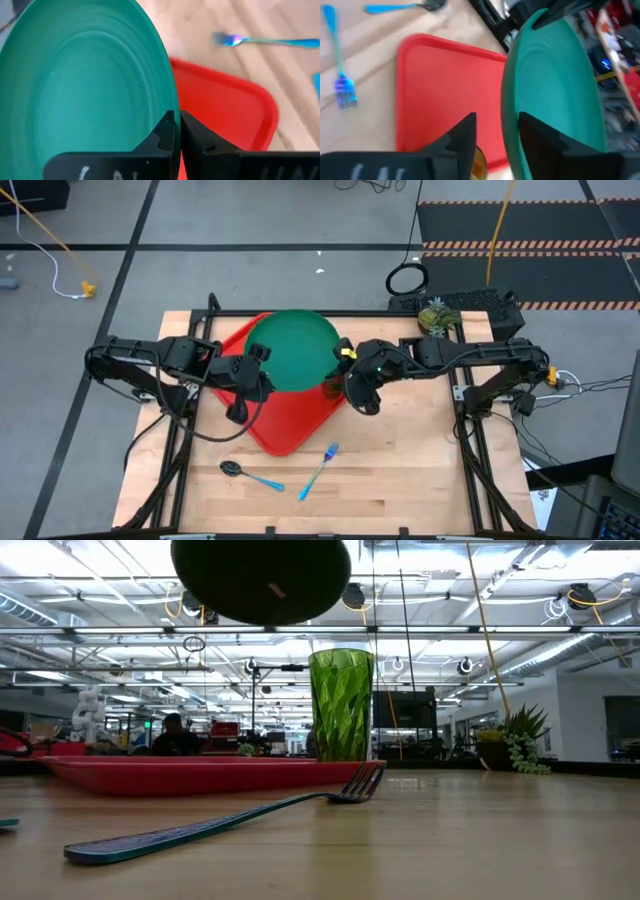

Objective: Pick and place plate/cup/fork/spoon on tray
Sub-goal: Put the green plate on the red serving tray to the left of the green cup

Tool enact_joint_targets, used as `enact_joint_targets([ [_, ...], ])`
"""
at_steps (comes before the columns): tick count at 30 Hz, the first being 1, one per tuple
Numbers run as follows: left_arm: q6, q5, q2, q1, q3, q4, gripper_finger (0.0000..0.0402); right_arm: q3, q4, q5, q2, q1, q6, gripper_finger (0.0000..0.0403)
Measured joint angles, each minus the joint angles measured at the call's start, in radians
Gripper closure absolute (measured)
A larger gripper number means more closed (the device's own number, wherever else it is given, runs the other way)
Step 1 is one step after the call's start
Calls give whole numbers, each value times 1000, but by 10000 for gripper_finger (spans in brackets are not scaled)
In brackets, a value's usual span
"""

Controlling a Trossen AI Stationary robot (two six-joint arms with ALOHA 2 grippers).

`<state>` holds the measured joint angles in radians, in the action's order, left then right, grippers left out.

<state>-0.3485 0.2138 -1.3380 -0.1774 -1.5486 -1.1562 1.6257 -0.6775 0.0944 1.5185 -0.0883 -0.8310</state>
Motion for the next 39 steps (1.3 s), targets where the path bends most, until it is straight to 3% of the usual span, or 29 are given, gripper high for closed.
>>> enact_joint_targets([
  [6,137,93,1,-8,0,-52,394,0,15,235,-8,-63,54,230],
  [13,297,177,2,-15,13,-114,391,-1,-17,261,-43,-144,137,230],
  [19,387,181,2,-18,135,-97,394,0,-48,328,-63,-193,296,231],
  [31,489,180,2,-36,432,192,394,-1,-131,328,-62,-230,566,231],
  [39,542,174,2,-36,589,402,394,-61,-116,328,-62,-243,609,232],
])
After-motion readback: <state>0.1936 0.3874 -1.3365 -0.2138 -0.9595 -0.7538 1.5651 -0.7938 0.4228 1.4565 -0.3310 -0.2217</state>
